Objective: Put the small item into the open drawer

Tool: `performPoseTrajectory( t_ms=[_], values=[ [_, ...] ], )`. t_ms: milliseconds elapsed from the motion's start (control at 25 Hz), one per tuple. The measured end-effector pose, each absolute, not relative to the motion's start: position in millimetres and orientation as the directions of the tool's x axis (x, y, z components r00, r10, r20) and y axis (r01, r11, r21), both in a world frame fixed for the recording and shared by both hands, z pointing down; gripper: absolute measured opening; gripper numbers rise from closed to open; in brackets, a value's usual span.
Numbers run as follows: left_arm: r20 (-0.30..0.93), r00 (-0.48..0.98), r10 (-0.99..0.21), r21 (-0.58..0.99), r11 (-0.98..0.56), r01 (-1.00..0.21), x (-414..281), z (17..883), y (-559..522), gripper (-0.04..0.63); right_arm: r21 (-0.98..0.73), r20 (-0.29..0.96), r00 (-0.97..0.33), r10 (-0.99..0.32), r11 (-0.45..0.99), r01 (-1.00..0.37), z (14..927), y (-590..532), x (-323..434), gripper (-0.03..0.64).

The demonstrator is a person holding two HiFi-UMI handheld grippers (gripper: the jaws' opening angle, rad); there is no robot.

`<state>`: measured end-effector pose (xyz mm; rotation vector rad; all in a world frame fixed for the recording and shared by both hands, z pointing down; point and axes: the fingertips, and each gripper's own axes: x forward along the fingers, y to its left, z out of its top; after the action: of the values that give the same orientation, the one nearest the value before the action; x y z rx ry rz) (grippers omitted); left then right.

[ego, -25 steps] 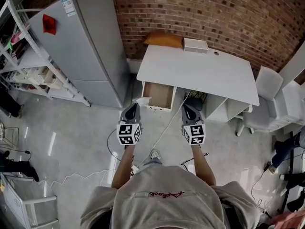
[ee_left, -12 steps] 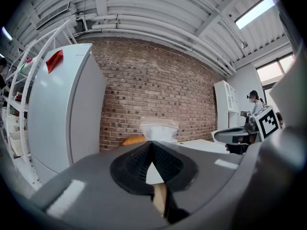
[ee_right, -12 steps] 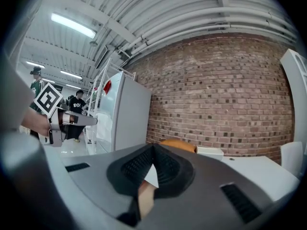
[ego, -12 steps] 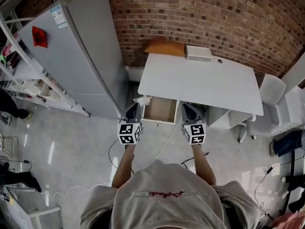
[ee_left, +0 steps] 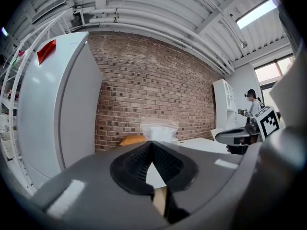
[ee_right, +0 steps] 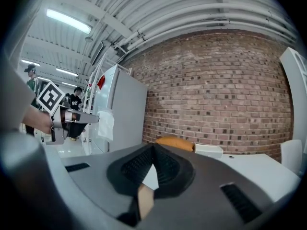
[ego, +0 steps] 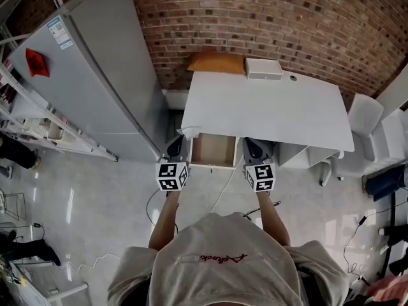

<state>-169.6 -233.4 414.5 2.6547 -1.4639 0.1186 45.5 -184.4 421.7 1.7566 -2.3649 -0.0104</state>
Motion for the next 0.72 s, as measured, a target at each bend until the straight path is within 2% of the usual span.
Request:
performPoseTrajectory(
  t_ms=[720],
  values=[
    [0.168,0.475,-0.864,0.063,-0.471,-0.880,-122,423,-268,0.008,0.110,0.163,-0.354,-0.921,0.373,-0.921,423,-236,92,0.012]
  ],
)
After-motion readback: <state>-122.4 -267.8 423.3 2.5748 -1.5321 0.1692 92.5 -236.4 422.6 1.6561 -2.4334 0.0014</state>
